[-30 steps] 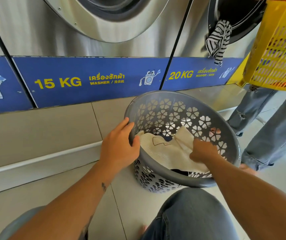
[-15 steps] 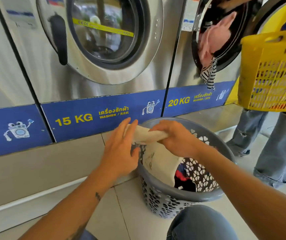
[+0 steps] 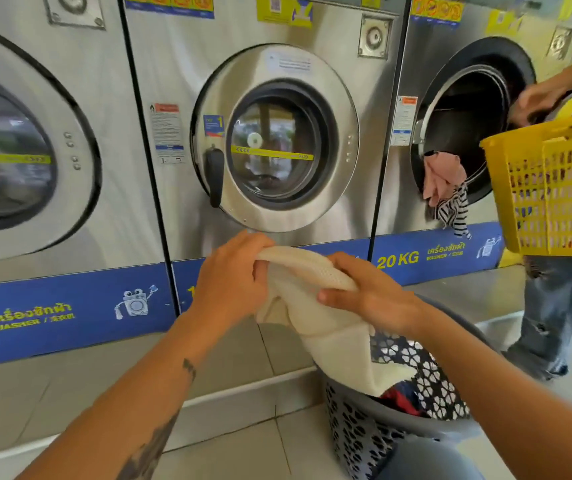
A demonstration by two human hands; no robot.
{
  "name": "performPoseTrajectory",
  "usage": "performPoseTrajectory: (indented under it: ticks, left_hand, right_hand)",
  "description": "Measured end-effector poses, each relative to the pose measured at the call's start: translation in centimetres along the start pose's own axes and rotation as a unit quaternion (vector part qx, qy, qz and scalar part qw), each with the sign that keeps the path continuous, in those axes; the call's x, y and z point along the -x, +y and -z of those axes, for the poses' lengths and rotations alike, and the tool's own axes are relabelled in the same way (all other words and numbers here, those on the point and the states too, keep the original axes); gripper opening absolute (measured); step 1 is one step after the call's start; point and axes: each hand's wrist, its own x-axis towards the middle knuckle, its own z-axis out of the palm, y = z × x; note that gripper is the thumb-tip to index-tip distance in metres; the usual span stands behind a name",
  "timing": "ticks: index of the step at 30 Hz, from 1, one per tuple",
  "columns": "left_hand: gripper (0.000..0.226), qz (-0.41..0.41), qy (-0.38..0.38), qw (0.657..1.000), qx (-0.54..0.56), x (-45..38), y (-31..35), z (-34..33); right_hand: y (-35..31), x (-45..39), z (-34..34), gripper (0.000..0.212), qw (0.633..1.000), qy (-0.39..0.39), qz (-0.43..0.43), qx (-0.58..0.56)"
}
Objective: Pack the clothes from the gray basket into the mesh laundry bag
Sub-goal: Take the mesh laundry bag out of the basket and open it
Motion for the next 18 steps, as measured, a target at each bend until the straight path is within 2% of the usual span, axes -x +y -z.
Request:
performPoseTrajectory:
  ticks: [1,4,7,9,11,14,16,18]
  left_hand:
    - [0.018,-0.003,0.004,1.000,-0.007,0.0,0.1,1.1]
    - [0.019,-0.007,0.016,0.999,-0.041,0.5,-0.4,3.5]
    - [0.031,0.007,0.053,0.991,-0.120,0.9,-1.3,5.6]
    - [0.035,0.014,0.073,0.984,-0.162,1.3,-1.9,6.6]
    - [0.033,0.030,0.075,0.982,-0.171,1.8,-2.7,6.8]
    - [0.034,0.087,0.011,0.988,-0.129,3.4,-4.7,5.5]
    - [0.042,0.109,-0.072,0.988,-0.083,5.2,-6.2,3.9]
    - [0.047,0.117,-0.162,0.979,-0.041,7.1,-7.3,2.0]
  right_hand:
    - [-0.6,-0.2,-0.3,0.028,0.999,0.024,0.003,0.024]
    - [-1.7,-1.3,-1.7,0.041,0.997,0.049,0.006,0.060]
    - [-2.9,-2.4,-3.0,0.052,0.997,-0.030,-0.021,0.069]
    - [-3.6,-2.9,-3.9,0.047,0.995,-0.092,-0.042,0.005]
    - [-3.8,-3.3,-5.1,0.041,0.992,-0.111,-0.050,-0.041]
    - [-2.2,-4.9,-7.2,0.038,0.997,-0.039,-0.030,0.053]
    - [-0.2,-5.9,-8.4,0.036,0.995,0.014,-0.012,0.101]
    - [2.6,-6.8,-9.3,0.035,0.994,0.025,-0.023,0.105]
